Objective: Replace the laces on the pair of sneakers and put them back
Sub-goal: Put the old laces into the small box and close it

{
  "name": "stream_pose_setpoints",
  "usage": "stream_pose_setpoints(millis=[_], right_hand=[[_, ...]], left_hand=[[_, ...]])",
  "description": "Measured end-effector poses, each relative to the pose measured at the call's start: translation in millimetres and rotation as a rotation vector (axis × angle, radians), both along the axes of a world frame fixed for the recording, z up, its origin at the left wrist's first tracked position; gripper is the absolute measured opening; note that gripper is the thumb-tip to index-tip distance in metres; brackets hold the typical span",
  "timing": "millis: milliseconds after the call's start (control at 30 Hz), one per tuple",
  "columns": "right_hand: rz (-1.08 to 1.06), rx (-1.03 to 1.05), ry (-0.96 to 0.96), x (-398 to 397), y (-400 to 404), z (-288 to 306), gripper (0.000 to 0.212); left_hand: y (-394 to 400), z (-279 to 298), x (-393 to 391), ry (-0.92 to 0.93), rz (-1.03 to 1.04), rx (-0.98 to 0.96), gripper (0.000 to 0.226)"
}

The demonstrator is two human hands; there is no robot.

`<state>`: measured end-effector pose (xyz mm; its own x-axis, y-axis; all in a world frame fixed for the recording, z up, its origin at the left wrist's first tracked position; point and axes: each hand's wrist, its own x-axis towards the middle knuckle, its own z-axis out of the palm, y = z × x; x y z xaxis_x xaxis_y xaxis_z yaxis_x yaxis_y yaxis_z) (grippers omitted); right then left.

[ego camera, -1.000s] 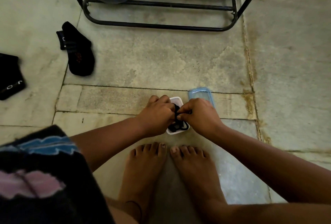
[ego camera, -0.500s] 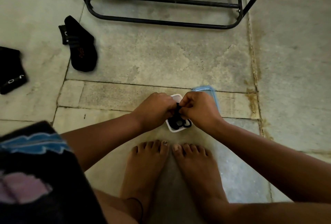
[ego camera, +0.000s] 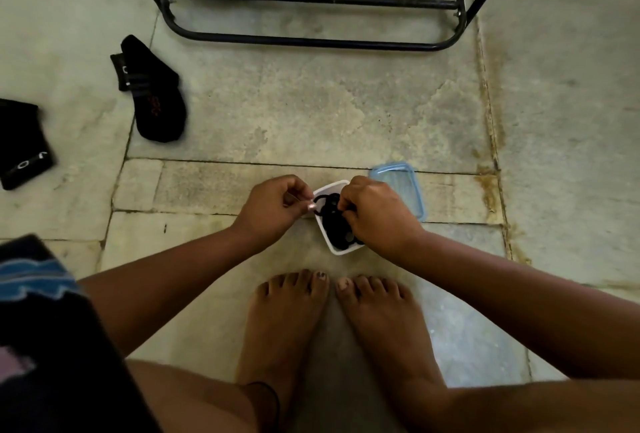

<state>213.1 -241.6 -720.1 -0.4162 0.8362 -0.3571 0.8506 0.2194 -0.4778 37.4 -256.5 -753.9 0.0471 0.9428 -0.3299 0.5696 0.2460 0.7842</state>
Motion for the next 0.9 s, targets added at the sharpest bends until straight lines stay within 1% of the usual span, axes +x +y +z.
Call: stream_pose_setpoints(millis=[133,233,267,333,367,433,467,533,667,733,800,833,867,900], right_hand=[[0.145,-0.004,-0.068,-10,1,2,0.017],[0.17,-0.008,-0.07,-16,0,0,0.018],[0.149,-0.019,-0.074,-16,0,-2,0.018],[0.064,-0.051,-0.082,-17,1,-4,0.017],[0.007,-0.077,-0.073,-18,2,-3,0.017],[-0.078,-0.141,-0.055,-19,1,-1,0.021],[-0.09,-0.169,-0.055,-20,2,0,0.023],[-0.107,-0.223,-0.037,-19,3,2,0.027],[-0.23,-0.397,0.133,-12,7,7,0.032],[-0.258,-0.439,0.196,-7,8,9,0.03],[-0.362,-0.406,0.293,2,14,12,0.025],[-0.405,-0.341,0.309,9,20,12,0.024],[-0.405,-0.249,0.275,17,26,13,0.024],[-0.353,-0.161,0.199,26,33,14,0.027]], left_hand=[[-1,2,4,0.015,-0.046,-0.018,0.012],[-2,0,7,0.025,0.045,-0.099,0.021],[-2,0,8,-0.007,0.097,-0.165,0.023],[-1,2,11,-0.149,0.183,-0.34,0.024],[0,3,12,-0.212,0.195,-0.422,0.023],[1,6,16,-0.258,0.168,-0.528,0.016],[0,7,18,-0.264,0.158,-0.55,0.013],[-2,8,22,-0.268,0.174,-0.567,0.014],[-3,9,26,-0.21,0.198,-0.55,0.019],[-2,8,27,-0.171,0.198,-0.53,0.02],[-1,7,28,-0.151,0.193,-0.526,0.021],[-1,7,28,-0.143,0.193,-0.526,0.022],[-1,7,29,-0.137,0.195,-0.525,0.024],[-1,7,29,-0.133,0.198,-0.524,0.026]])
